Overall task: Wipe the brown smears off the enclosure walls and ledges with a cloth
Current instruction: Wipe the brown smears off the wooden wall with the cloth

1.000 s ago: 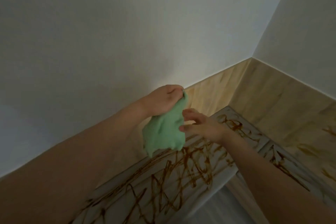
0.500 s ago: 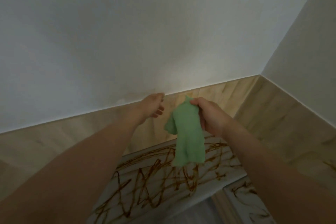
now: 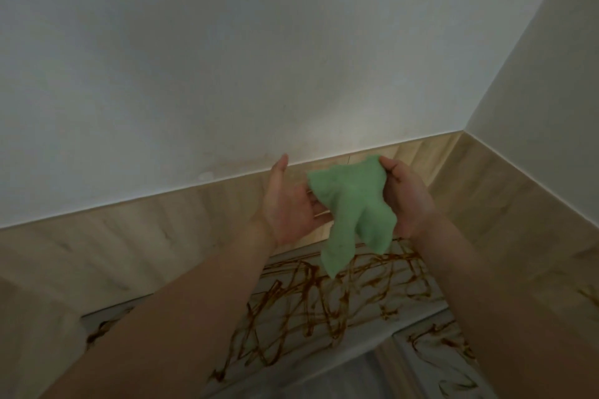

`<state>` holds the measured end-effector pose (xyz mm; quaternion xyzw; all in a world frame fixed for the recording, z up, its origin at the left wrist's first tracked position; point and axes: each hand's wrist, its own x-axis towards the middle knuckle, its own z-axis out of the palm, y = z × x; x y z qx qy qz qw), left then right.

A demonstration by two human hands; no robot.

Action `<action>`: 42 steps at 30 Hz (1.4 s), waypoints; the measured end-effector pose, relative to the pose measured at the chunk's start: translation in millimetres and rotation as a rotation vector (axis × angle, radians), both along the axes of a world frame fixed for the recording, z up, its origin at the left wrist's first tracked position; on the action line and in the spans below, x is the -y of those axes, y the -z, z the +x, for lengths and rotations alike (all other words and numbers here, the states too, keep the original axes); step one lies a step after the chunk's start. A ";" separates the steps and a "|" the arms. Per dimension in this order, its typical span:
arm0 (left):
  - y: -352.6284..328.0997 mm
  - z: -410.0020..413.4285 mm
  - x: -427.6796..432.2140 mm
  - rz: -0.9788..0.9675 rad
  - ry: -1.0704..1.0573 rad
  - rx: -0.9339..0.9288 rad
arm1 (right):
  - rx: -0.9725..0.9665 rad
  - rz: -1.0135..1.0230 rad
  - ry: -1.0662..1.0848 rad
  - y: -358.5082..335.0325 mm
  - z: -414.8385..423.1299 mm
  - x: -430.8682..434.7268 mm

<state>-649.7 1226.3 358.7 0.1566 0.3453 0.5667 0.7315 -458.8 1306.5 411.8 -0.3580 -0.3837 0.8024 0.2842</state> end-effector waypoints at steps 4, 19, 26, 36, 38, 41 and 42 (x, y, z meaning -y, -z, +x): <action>8.9 1.0 -8.8 0.007 0.008 -0.343 | 0.091 -0.001 0.027 26.4 14.7 -12.7; -16.3 -0.8 -10.0 0.010 0.380 -1.752 | 0.844 0.971 -0.341 68.3 33.3 -30.7; -20.5 -19.0 -12.7 0.140 0.282 -1.733 | 0.788 1.030 -0.278 63.1 46.4 -42.5; -38.7 -12.5 -17.2 0.219 -0.222 -1.248 | -0.082 0.267 -0.246 30.1 32.8 -30.6; -42.8 -9.7 -21.6 0.308 -0.228 -1.412 | -0.266 0.060 -0.258 29.0 26.4 -27.6; -56.7 -12.7 -30.5 0.385 -0.110 -1.563 | -0.351 -0.145 -0.195 45.1 1.9 -26.9; -59.3 -14.4 -34.5 0.392 -0.044 -1.625 | -0.327 -0.155 -0.185 52.2 -9.5 -24.1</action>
